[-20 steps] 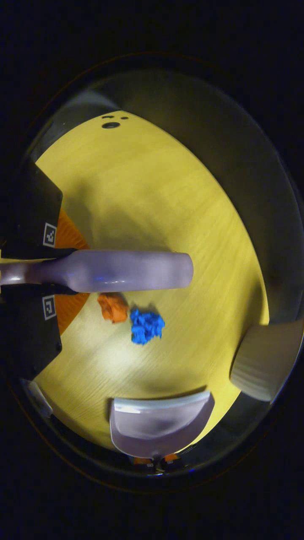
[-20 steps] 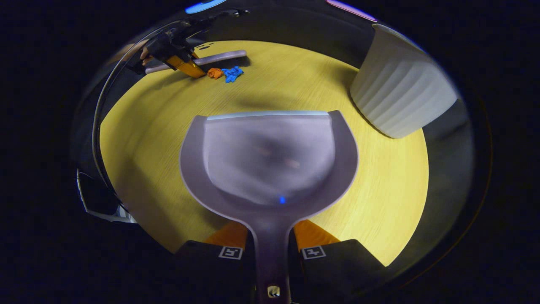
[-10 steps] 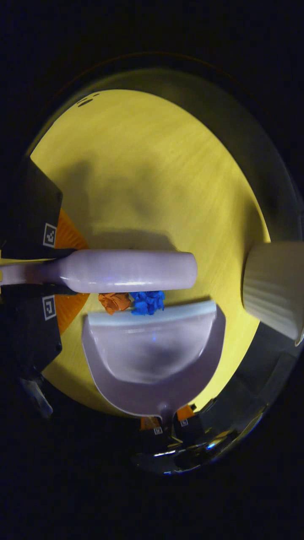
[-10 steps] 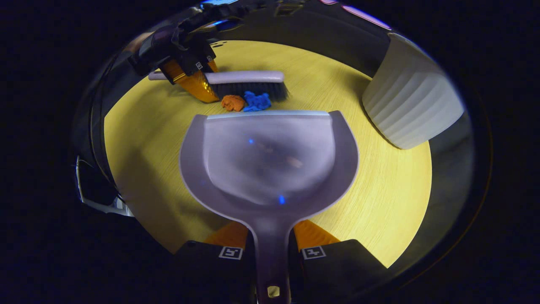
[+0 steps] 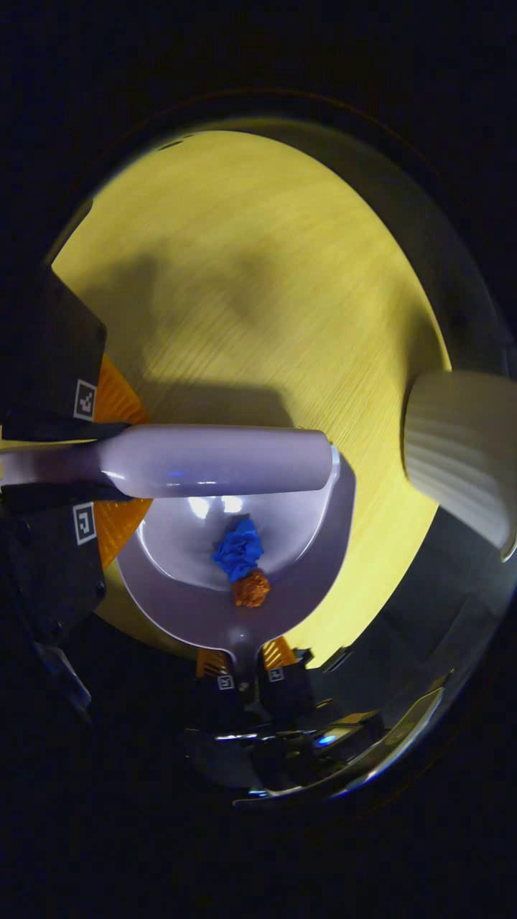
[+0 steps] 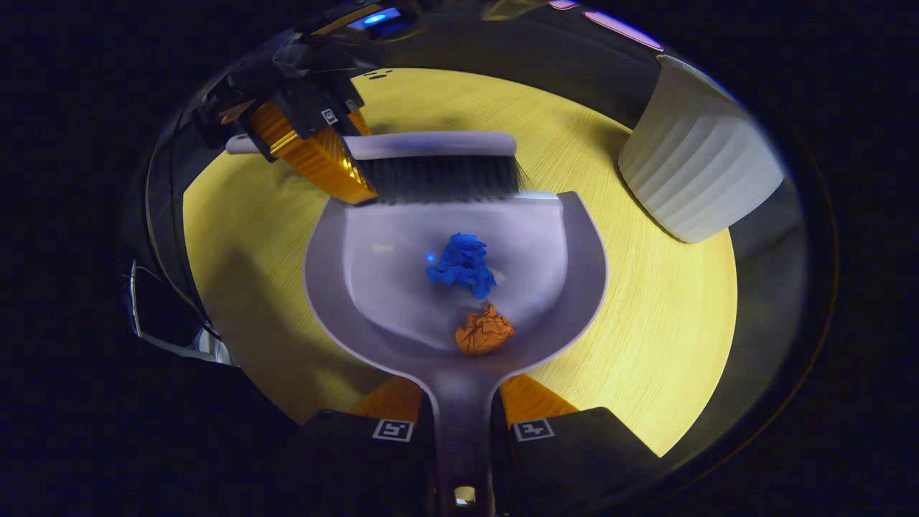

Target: Pick up the small broom and dustpan from the desktop, sweep the trash into the dustpan with the broom, and then empty the trash into the garbage bin.

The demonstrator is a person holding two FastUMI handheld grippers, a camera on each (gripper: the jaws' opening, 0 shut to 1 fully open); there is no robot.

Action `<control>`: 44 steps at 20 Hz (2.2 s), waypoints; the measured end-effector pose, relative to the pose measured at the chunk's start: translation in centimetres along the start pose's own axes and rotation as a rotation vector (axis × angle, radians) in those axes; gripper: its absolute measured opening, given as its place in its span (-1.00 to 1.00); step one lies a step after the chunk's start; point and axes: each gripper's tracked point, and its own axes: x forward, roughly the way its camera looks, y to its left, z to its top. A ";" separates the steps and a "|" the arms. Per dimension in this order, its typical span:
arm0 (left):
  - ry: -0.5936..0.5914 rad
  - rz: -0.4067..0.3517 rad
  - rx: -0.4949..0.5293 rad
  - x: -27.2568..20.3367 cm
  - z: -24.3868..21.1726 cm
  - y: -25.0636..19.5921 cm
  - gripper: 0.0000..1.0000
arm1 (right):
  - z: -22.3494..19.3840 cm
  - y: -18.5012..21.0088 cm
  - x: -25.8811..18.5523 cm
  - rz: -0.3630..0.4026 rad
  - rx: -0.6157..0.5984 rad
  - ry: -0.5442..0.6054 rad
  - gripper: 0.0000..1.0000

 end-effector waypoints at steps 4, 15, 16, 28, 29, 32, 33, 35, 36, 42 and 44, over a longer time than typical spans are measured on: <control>-0.158 0.057 -0.157 -4.0 -1.2 0.2 -0.46 | 0.1 0.0 -0.2 -0.022 -0.007 0.016 -0.29; -0.286 0.265 -0.524 -11.2 -23.2 4.8 -0.47 | 1.1 0.2 -1.0 0.049 -0.020 -0.014 -0.29; -0.283 0.264 -0.551 -11.1 -25.0 3.9 -0.46 | 1.4 0.2 -1.3 0.057 -0.019 -0.031 -0.22; -0.304 0.251 -0.687 -10.8 -29.2 -2.1 -0.46 | 3.3 0.7 -3.2 0.107 0.121 -0.113 -0.29; -0.314 0.257 -0.696 -11.1 -29.1 -2.1 -0.46 | 3.5 0.5 -3.5 0.080 0.123 -0.129 -0.30; -0.326 0.270 -0.713 -12.3 -28.9 -2.1 -0.46 | 4.0 0.7 -3.4 0.011 0.147 -0.183 -0.29; -0.326 0.274 -0.716 -12.5 -29.0 -2.1 -0.50 | 3.7 0.9 -3.1 -0.006 0.156 -0.200 -0.29; -0.328 0.288 -0.722 -13.1 -29.0 -1.8 -0.46 | 3.2 1.1 -2.0 -0.042 0.182 -0.217 -0.29; -0.333 0.294 -0.729 -13.3 -28.9 -1.5 -0.47 | 2.9 1.2 -1.5 -0.060 0.190 -0.215 -0.29; -0.362 0.352 -0.833 -14.4 -28.9 1.0 -0.46 | 3.1 1.8 -1.7 -0.235 0.256 -0.182 -0.29; -0.379 0.348 -0.882 -14.9 -28.7 1.6 -0.46 | 3.2 2.1 -2.3 -0.314 0.278 -0.182 -0.29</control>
